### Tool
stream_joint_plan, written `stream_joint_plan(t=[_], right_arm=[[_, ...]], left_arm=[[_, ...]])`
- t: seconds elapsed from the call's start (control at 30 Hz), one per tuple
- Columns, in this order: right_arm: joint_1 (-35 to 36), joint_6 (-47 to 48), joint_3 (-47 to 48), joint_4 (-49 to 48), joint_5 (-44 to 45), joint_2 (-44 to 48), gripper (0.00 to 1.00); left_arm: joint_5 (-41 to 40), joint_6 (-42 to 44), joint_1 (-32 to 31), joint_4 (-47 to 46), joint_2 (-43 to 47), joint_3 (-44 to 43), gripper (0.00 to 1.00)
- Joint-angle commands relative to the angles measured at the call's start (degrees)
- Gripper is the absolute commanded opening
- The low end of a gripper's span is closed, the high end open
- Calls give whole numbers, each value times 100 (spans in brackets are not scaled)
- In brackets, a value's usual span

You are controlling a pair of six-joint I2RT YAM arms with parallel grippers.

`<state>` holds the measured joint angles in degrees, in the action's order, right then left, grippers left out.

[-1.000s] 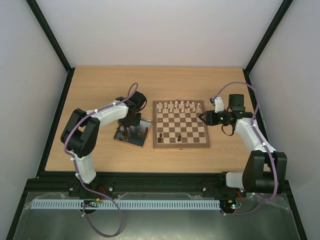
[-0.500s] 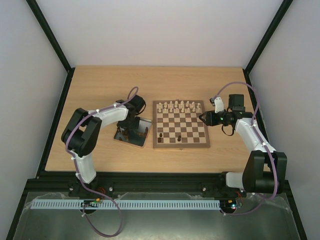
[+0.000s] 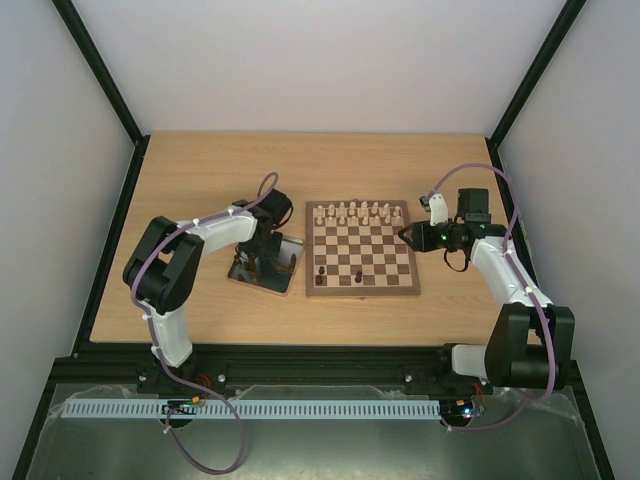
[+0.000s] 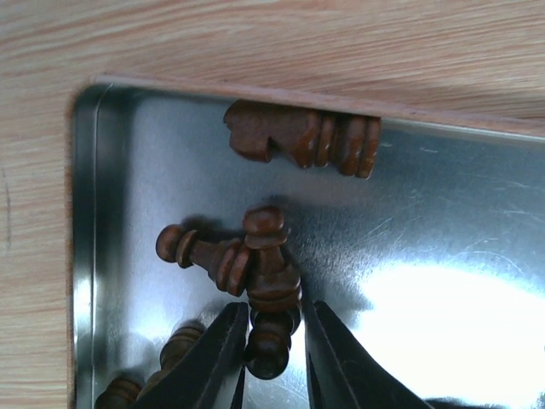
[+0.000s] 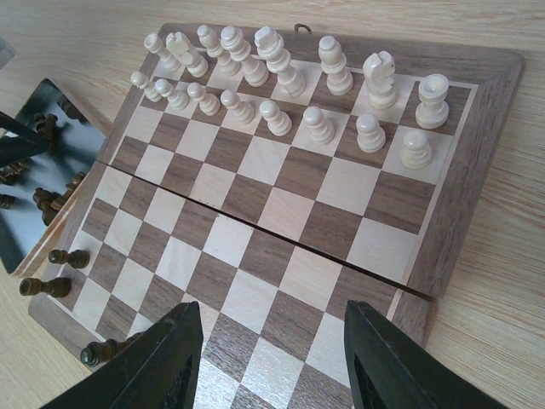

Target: Set up the chess pieces on the board

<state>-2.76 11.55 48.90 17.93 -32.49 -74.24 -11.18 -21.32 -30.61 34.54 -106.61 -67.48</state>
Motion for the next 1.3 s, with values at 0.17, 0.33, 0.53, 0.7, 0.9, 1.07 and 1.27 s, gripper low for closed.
stream_joint_plan(t=[0.17,0.33,0.53,0.7,0.9,1.07,1.27], right_arm=[[20,112,-2,273,-16,59,49],[17,119,0,281,-20,50,49],[21,133,9,303,-28,-2,49],[22,150,9,316,-29,-20,49],[22,151,6,336,-45,-38,49],[22,137,10,334,-47,-47,49],[22,138,7,334,-69,-90,49]], left_arm=[[62,186,-125,-239,46,-49,12],[61,221,-158,-255,-34,-47,11],[-76,208,-184,-275,-137,-261,15],[-15,291,-241,-384,-106,-276,11],[-23,372,-328,-284,202,-152,3],[581,483,-358,-94,814,22,3],[1429,809,-389,-131,1585,177,4]])
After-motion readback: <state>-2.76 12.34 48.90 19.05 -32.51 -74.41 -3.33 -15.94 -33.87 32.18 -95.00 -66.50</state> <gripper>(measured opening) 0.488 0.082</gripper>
